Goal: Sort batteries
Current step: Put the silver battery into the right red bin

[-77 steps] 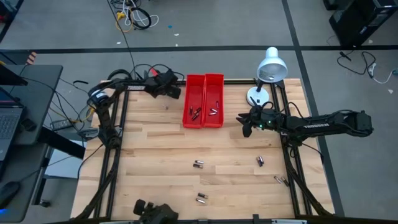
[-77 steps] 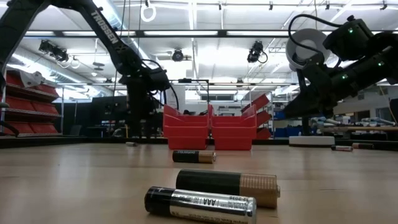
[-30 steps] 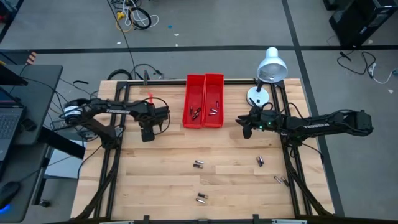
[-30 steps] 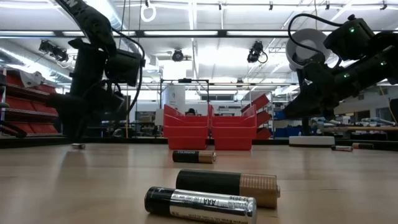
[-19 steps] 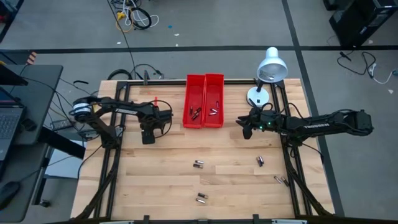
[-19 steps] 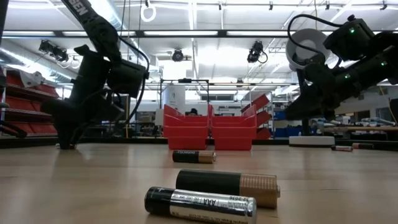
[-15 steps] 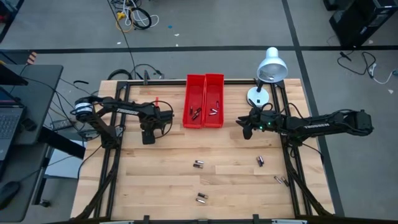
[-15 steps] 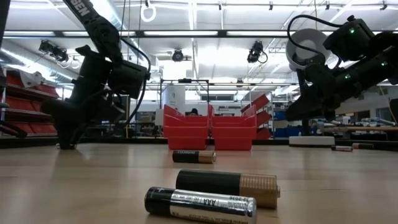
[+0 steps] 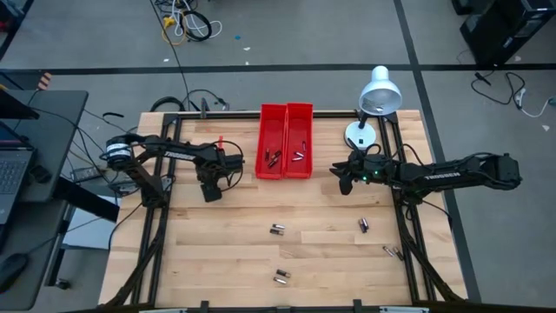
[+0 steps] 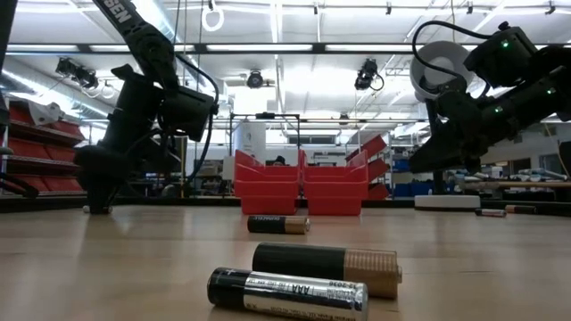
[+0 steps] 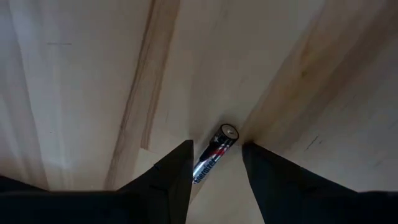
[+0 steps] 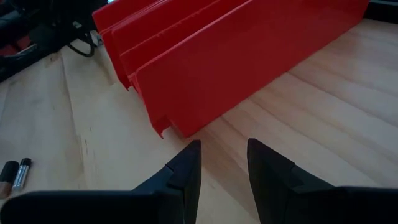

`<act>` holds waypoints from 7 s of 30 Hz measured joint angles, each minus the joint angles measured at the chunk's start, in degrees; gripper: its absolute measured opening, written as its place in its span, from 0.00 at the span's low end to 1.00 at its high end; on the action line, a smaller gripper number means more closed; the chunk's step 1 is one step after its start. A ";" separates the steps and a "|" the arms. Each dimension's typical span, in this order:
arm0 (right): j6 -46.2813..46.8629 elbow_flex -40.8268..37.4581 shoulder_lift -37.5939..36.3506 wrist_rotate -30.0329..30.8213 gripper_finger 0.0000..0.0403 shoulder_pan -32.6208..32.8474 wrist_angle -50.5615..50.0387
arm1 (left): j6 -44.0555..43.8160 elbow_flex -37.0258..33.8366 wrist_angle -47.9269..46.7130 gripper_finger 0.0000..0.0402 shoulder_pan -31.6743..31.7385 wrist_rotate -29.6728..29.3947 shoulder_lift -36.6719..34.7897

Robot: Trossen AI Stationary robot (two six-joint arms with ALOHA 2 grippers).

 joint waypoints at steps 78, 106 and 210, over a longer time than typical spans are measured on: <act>-2.83 4.54 0.00 -10.74 0.29 -0.17 -11.11 | -8.11 14.58 85.21 0.11 0.85 6.66 9.53; 3.73 4.54 0.00 -5.31 0.29 2.41 -7.13 | -14.94 14.50 78.87 0.11 3.86 8.51 9.99; 6.68 39.42 14.62 3.30 0.03 2.41 -60.36 | -3.19 -20.90 109.65 0.21 -7.34 0.38 -7.39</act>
